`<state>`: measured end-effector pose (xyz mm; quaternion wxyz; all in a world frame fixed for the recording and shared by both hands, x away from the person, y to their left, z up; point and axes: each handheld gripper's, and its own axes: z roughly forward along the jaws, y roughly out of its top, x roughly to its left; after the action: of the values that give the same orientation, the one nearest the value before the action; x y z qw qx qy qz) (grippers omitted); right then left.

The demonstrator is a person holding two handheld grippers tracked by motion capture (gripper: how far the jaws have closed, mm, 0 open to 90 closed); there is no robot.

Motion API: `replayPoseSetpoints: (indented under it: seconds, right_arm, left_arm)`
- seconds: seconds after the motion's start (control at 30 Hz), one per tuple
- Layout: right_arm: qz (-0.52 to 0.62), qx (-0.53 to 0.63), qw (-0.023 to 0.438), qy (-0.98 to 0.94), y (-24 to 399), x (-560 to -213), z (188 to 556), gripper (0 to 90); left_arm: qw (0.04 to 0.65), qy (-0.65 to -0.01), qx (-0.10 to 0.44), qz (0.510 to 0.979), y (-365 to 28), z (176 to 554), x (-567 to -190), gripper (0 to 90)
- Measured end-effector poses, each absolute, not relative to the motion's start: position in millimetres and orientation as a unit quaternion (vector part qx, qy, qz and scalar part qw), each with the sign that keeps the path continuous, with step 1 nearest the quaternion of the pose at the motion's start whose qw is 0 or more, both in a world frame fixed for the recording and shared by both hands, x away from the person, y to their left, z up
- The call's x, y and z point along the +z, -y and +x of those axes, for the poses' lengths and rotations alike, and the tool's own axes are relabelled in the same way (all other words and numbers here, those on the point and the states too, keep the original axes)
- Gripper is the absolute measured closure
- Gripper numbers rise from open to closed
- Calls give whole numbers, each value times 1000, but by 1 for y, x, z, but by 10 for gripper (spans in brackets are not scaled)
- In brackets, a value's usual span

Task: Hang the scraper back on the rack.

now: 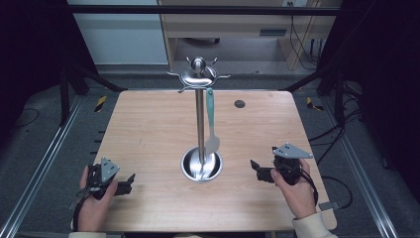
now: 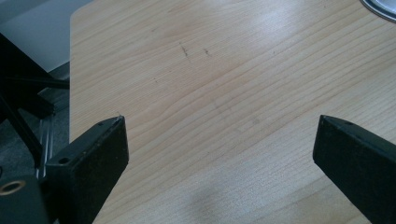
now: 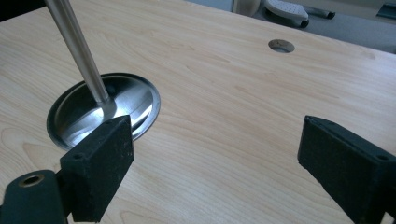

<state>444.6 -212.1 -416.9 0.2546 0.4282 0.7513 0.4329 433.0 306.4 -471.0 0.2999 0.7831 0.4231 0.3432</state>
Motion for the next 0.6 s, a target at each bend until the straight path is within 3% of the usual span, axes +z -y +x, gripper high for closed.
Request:
replayPoseSetpoints:
  seconds: [0.6]
  right_arm:
    - [446, 412, 233, -759, 207, -447, 461, 115]
  left_arm:
    - [300, -422, 342, 784, -306, 433, -471, 32]
